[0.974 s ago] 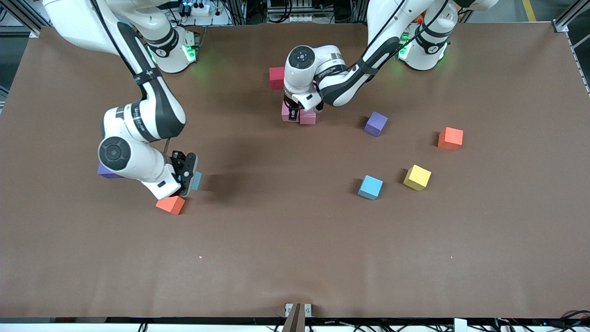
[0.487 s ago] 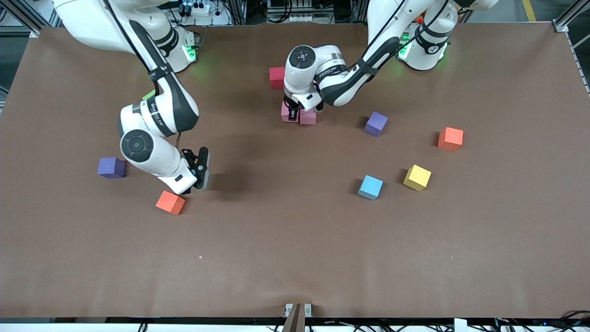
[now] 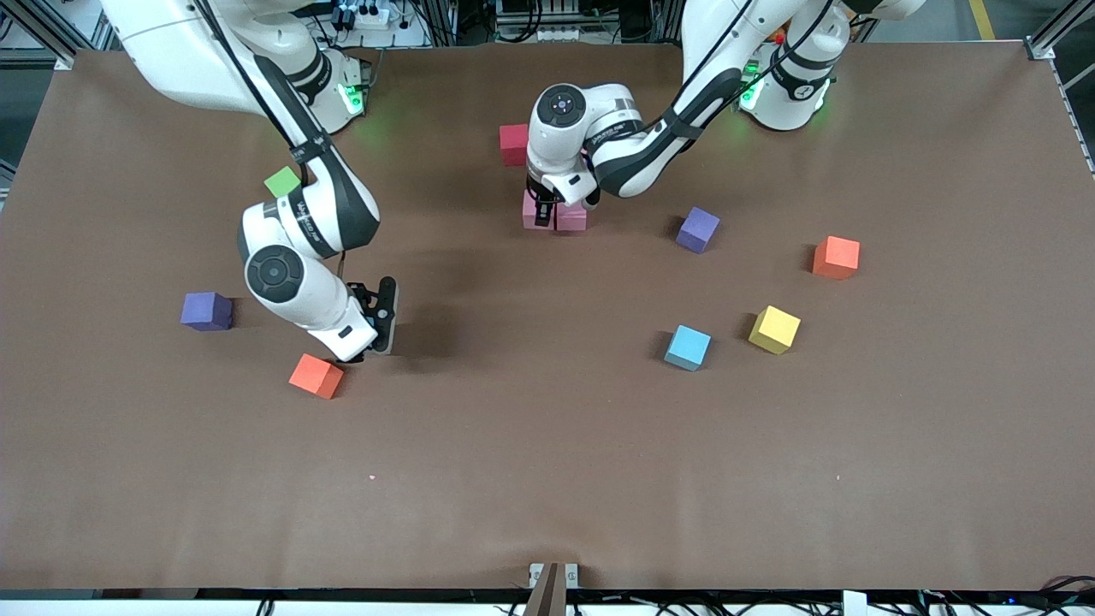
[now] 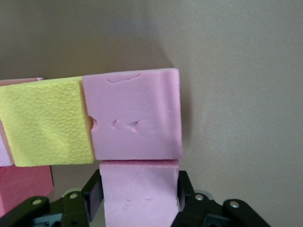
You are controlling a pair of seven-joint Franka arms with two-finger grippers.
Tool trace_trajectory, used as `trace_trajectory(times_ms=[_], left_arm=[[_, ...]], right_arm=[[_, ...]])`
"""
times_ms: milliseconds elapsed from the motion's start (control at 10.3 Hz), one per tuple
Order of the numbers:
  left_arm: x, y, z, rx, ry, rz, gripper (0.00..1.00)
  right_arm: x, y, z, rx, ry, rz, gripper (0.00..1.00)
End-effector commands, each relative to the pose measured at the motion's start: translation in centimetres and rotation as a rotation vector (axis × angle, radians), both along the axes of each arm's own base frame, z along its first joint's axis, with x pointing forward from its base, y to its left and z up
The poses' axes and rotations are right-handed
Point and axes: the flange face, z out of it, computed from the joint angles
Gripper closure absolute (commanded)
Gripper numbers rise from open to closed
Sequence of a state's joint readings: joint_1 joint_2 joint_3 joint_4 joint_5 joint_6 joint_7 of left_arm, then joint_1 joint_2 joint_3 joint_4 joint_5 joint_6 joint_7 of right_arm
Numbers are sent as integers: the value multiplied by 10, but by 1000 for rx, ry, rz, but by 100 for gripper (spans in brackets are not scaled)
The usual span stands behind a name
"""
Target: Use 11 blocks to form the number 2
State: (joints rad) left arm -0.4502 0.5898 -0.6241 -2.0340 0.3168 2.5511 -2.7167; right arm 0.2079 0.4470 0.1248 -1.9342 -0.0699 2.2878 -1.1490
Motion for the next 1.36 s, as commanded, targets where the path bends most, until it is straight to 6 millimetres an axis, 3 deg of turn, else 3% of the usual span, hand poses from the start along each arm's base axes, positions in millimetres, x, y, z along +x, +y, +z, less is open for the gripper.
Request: trace_trajectory(times_ms=[0, 97, 487, 779, 974, 1266], left_arm=[[-6, 4, 5, 5, -21, 42, 8], [-5, 3, 8, 1, -25, 41, 0], [-4, 3, 14, 1, -35, 43, 0], [-11, -4, 42, -26, -73, 22, 0], [-9, -2, 55, -14, -91, 16, 0], [14, 10, 76, -26, -104, 20, 0]], right_arm=[[-3, 6, -9, -14, 10, 19, 100], [-11, 19, -10, -17, 20, 36, 100], [-37, 60, -10, -11, 41, 111, 100], [-54, 80, -18, 7, 43, 142, 100], [-76, 95, -17, 23, 38, 160, 100], [-119, 114, -11, 26, 29, 168, 100]])
